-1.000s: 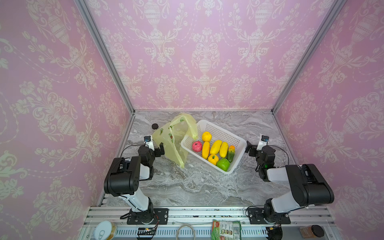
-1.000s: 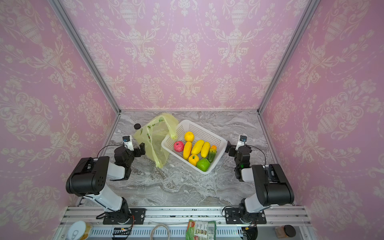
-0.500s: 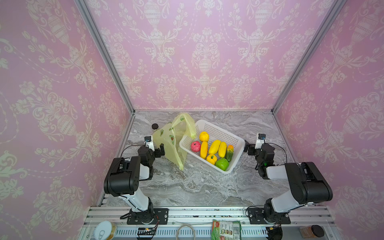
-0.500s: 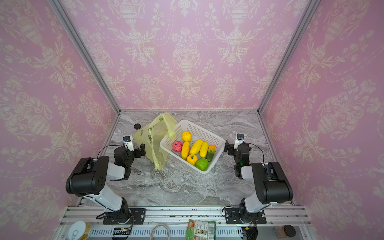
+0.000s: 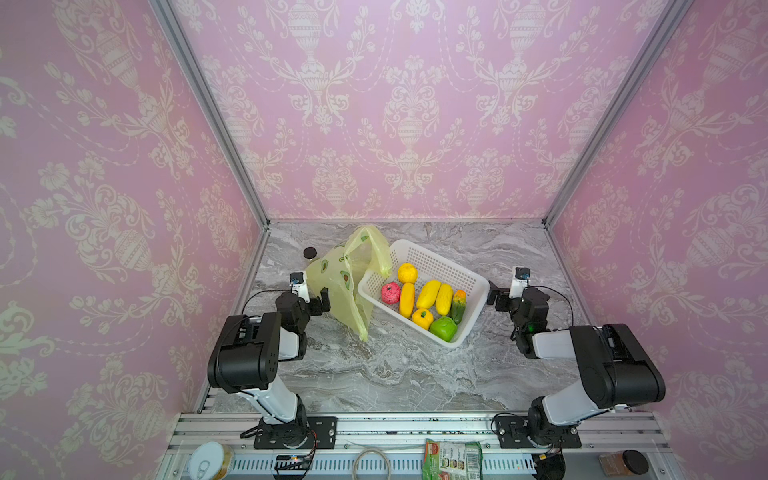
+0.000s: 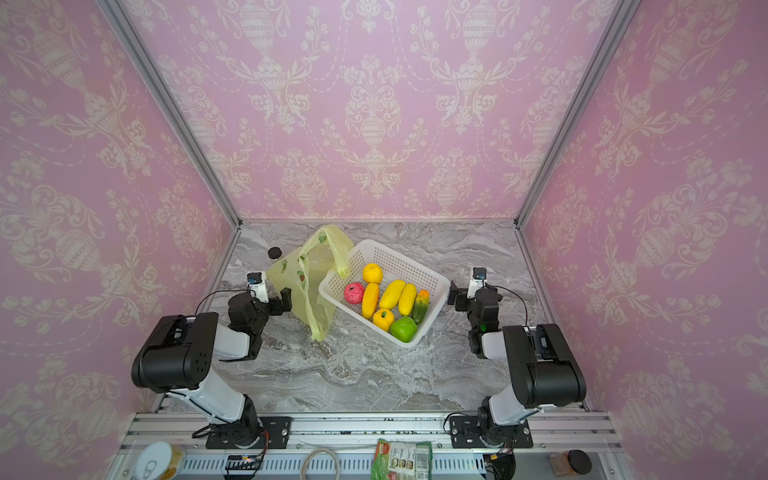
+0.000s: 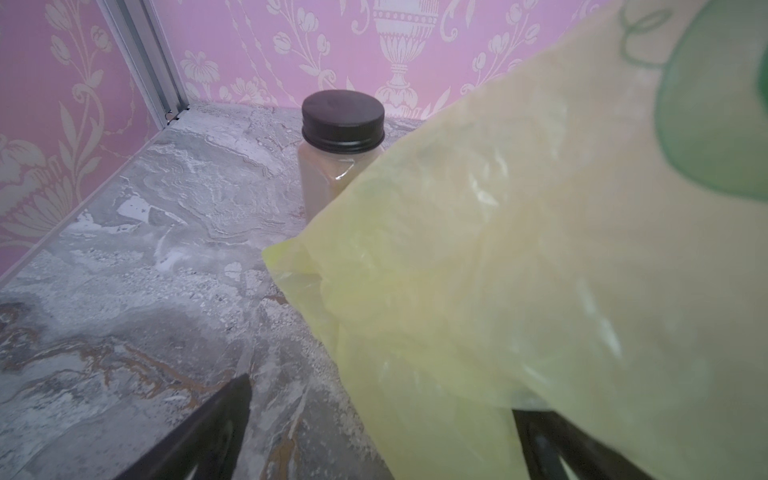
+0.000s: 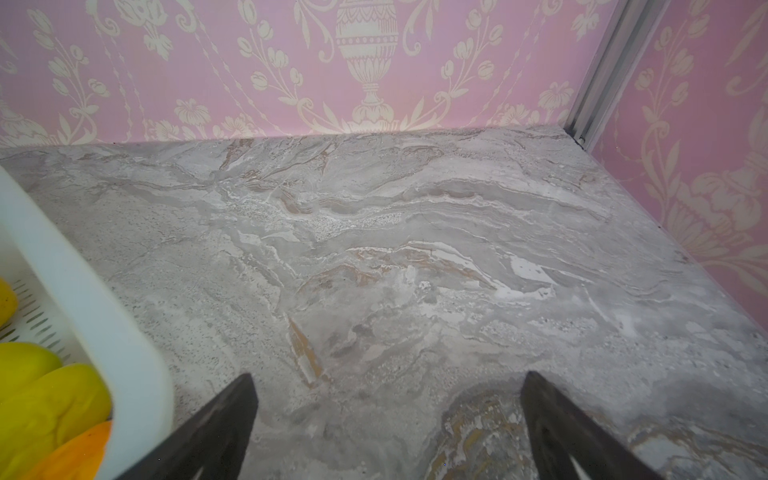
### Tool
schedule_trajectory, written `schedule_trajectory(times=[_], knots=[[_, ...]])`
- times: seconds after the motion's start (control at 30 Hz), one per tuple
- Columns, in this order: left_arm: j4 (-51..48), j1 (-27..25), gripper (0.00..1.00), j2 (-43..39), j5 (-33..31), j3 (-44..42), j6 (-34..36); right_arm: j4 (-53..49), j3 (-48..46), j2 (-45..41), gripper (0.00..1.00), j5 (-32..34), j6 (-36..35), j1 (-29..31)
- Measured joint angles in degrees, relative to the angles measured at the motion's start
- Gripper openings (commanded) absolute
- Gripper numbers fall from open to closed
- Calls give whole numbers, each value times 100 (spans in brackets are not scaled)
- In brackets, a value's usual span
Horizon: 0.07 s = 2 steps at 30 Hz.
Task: Untie the knot of the plastic bag and take out the fruit
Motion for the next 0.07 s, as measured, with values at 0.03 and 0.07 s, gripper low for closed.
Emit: schedule_trajectory(times=[0.03, 0.07], knots=[[-2, 0, 99, 0, 2, 0, 2, -13, 0, 0, 100, 0, -2, 0], [-2, 0, 99, 0, 2, 0, 2, -17, 0, 0, 100, 0, -2, 0]])
